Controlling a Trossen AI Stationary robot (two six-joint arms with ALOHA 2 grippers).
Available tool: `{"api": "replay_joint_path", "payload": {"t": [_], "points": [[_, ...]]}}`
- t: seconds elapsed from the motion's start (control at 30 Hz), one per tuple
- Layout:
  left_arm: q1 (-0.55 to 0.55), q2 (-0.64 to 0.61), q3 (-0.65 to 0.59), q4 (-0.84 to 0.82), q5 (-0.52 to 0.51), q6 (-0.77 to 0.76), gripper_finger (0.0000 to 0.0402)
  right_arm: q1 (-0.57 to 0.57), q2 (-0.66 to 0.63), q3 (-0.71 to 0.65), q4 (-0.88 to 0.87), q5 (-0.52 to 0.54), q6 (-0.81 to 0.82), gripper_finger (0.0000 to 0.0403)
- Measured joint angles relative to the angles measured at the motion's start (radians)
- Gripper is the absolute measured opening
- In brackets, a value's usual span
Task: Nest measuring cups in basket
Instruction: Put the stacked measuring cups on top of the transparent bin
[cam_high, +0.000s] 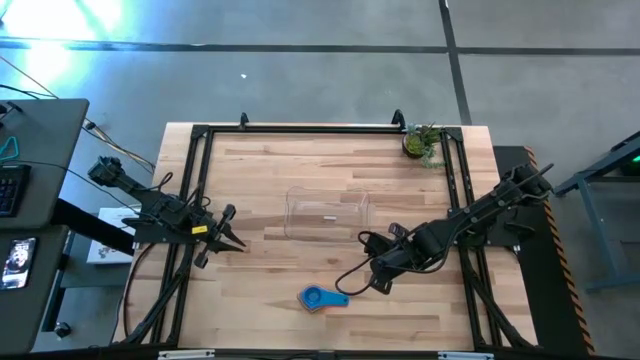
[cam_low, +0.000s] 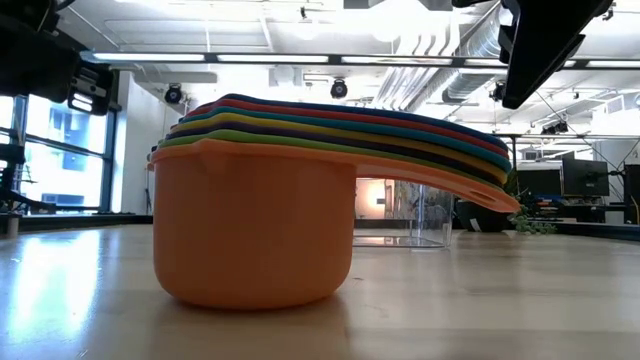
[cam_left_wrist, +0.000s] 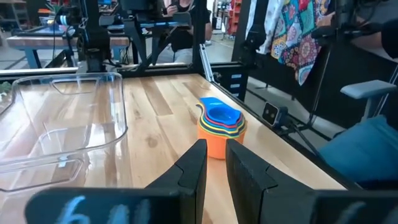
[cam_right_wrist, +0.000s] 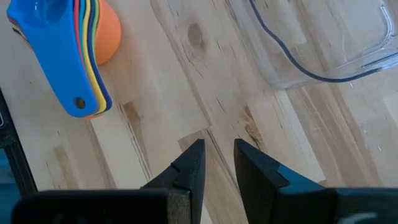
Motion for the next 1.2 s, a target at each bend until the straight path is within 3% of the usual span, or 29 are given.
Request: {"api": "replay_joint_path", "payload": {"t": [0.33,0.87,1.2], "points": [[0.000,0.000,0.000,0.000,0.000,0.011,0.0051,0.001,0.000,0.000,0.001,-0.029,0.017,0.0082],[0.000,0.000,0.000,0.000,0.000,0.011,0.0051,0.001,0.001,0.000,0.163,-0.029,0.007,0.0220],[0.000,0.000,0.000,0.000,0.000,0.011,0.0051,0.021,0.003,0.000,0.226,-0.023,-0.040,0.0236]]}}
